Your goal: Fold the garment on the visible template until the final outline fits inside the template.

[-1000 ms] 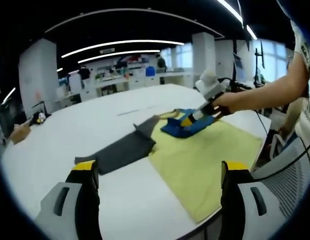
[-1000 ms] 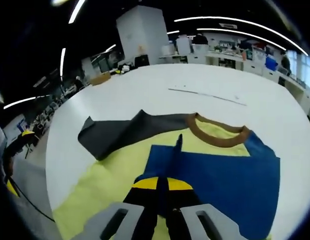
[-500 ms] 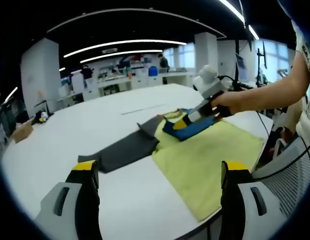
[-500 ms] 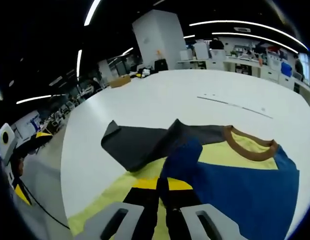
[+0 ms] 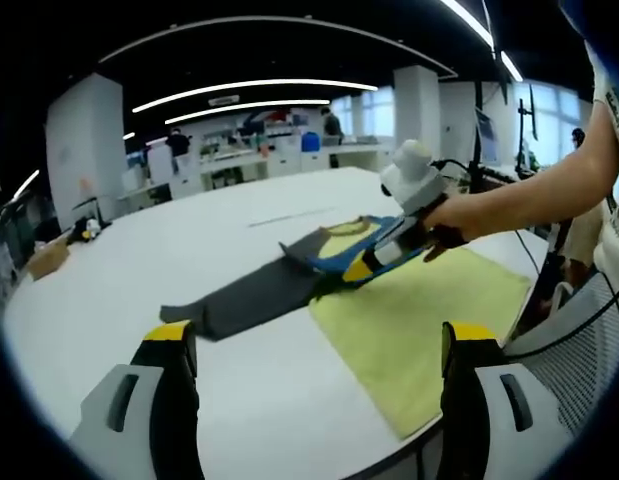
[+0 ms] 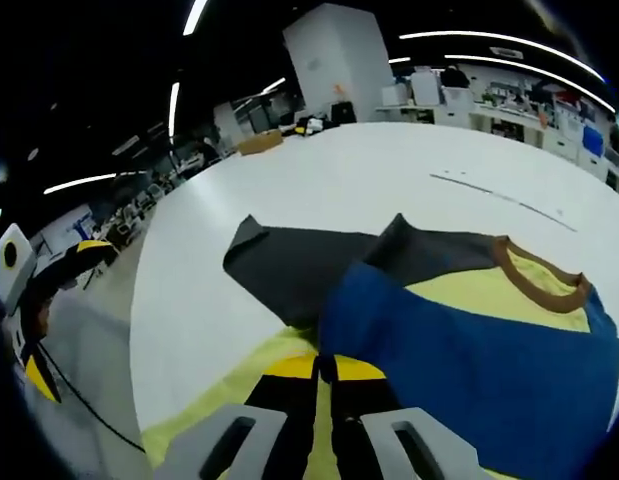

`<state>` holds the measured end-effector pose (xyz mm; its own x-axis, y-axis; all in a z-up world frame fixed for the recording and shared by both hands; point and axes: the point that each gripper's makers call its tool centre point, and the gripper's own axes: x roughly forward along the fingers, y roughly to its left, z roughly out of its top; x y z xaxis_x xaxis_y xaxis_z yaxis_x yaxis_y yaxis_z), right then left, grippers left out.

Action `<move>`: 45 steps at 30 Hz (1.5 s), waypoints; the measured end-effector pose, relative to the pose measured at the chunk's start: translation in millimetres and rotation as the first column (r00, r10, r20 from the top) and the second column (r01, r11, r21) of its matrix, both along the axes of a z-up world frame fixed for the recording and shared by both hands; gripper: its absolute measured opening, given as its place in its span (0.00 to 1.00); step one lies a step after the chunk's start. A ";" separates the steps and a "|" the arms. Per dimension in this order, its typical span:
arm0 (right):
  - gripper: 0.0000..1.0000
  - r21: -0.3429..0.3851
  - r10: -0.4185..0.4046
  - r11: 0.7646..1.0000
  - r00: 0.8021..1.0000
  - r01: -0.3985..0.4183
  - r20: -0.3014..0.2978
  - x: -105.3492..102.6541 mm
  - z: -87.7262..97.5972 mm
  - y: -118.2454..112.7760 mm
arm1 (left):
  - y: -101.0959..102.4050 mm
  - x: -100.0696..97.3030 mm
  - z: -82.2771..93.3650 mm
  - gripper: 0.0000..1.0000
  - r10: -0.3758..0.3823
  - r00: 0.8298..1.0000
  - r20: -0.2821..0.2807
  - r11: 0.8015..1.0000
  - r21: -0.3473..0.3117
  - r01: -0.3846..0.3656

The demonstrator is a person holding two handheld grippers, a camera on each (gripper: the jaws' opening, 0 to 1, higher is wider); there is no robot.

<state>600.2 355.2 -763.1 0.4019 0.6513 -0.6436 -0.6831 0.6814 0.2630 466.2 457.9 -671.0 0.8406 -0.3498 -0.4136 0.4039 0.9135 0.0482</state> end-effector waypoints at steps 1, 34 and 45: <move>0.01 0.006 0.004 1.000 1.000 -0.004 -0.007 -1.1 -0.6 1.4 | 0.4 -0.1 -0.3 0.99 0.000 1.000 -0.001 1.000 0.000 0.000; 0.90 -0.046 -0.045 0.997 0.984 0.054 0.175 20.3 38.4 -103.4 | 4.6 25.1 6.0 0.99 -0.005 1.000 0.005 1.000 0.007 0.005; 0.95 -0.061 -0.082 0.994 0.978 0.095 0.191 20.2 38.3 -156.0 | 30.4 55.0 8.1 0.97 0.084 0.996 0.012 0.996 0.007 -0.084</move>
